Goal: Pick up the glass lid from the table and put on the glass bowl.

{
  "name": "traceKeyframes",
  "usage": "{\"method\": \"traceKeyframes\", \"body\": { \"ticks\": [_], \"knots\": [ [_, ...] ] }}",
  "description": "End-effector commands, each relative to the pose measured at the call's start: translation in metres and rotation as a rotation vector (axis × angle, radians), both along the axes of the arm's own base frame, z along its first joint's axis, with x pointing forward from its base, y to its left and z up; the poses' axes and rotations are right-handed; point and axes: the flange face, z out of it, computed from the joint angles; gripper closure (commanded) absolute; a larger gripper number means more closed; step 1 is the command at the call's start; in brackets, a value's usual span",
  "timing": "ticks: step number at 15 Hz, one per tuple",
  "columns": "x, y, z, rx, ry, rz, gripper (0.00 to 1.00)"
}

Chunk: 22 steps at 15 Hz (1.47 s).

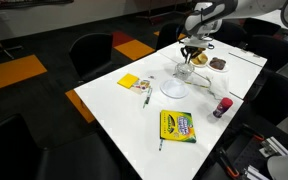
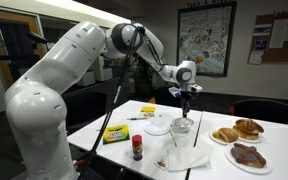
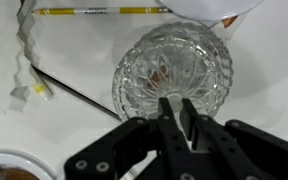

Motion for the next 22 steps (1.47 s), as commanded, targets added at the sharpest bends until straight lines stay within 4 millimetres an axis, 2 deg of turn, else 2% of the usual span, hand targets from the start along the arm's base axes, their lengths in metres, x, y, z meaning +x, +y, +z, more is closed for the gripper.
{"method": "traceKeyframes", "body": {
  "ticks": [1,6,14,17,18,19,20,22],
  "knots": [
    [0.016,0.011,-0.006,0.053,-0.053,0.039,0.96],
    [0.019,0.03,-0.007,0.115,-0.054,0.008,0.96],
    [0.009,0.028,-0.003,0.096,-0.003,-0.075,0.96],
    [0.008,0.029,-0.007,0.115,0.02,-0.087,0.96],
    [0.007,0.03,-0.008,0.123,0.036,-0.087,0.84],
    [0.006,0.032,-0.008,0.13,0.05,-0.084,0.59],
    [0.006,0.035,-0.005,0.128,0.064,-0.077,0.58],
    [0.007,0.049,0.009,0.085,0.08,-0.05,0.46]
  ]
}}
